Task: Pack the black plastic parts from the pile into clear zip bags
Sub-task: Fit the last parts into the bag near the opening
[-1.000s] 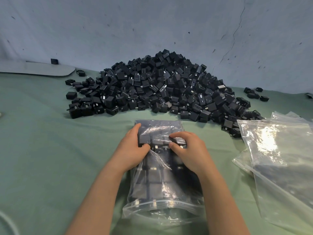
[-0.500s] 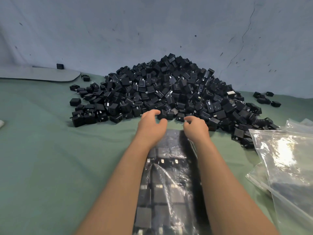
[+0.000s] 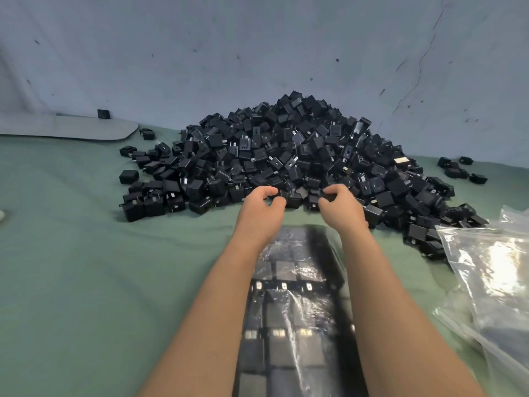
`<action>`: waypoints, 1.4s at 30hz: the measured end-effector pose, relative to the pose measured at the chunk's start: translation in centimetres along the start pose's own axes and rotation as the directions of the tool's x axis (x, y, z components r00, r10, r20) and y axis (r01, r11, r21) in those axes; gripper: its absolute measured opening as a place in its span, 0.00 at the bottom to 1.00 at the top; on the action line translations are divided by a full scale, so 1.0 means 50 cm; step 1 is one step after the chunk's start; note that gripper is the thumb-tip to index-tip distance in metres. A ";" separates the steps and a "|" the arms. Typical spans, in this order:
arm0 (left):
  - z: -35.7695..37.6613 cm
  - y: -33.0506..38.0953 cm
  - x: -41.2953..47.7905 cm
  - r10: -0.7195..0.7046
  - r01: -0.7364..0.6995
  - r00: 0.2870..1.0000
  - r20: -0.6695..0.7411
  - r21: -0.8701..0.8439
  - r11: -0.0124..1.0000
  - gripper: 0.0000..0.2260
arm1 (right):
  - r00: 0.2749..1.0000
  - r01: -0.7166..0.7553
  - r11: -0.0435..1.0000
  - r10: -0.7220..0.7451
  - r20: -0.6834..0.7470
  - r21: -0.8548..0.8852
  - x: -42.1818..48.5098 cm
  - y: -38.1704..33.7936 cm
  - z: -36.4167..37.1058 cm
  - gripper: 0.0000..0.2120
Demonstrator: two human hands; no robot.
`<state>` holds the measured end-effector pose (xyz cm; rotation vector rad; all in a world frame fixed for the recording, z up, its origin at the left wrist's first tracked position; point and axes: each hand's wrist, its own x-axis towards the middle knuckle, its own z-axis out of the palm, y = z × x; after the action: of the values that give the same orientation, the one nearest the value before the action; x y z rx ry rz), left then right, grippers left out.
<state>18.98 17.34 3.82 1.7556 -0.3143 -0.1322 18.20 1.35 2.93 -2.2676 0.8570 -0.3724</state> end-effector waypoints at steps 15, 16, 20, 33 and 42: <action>-0.067 -0.008 -0.210 -0.115 0.142 0.989 0.089 -0.420 0.896 0.08 | 0.864 0.440 0.813 -0.499 0.068 0.381 -0.383 0.006 -0.069 0.11; -0.073 -0.010 -0.223 -0.109 0.138 0.990 0.092 -0.424 0.895 0.08 | 0.854 0.444 0.817 -0.510 0.101 0.366 -0.399 0.020 -0.066 0.09; -0.078 -0.005 -0.270 -0.082 0.113 0.991 0.108 -0.325 0.939 0.11 | 0.810 0.463 0.797 -0.558 0.180 0.387 -0.452 0.041 -0.059 0.10; -0.083 -0.049 -0.403 0.247 -0.538 0.841 0.482 0.691 0.482 0.11 | 0.893 0.375 0.822 -0.444 0.070 0.429 -0.549 0.117 -0.126 0.11; -0.090 0.012 -0.392 0.416 -0.557 0.830 0.372 0.513 0.653 0.02 | 0.800 0.551 0.832 -0.506 0.324 -0.060 -0.585 0.130 -0.121 0.15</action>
<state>1.33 27.01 3.73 2.2211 -1.0973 0.1982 -9.49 14.32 2.13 -2.6011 0.0767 -0.2029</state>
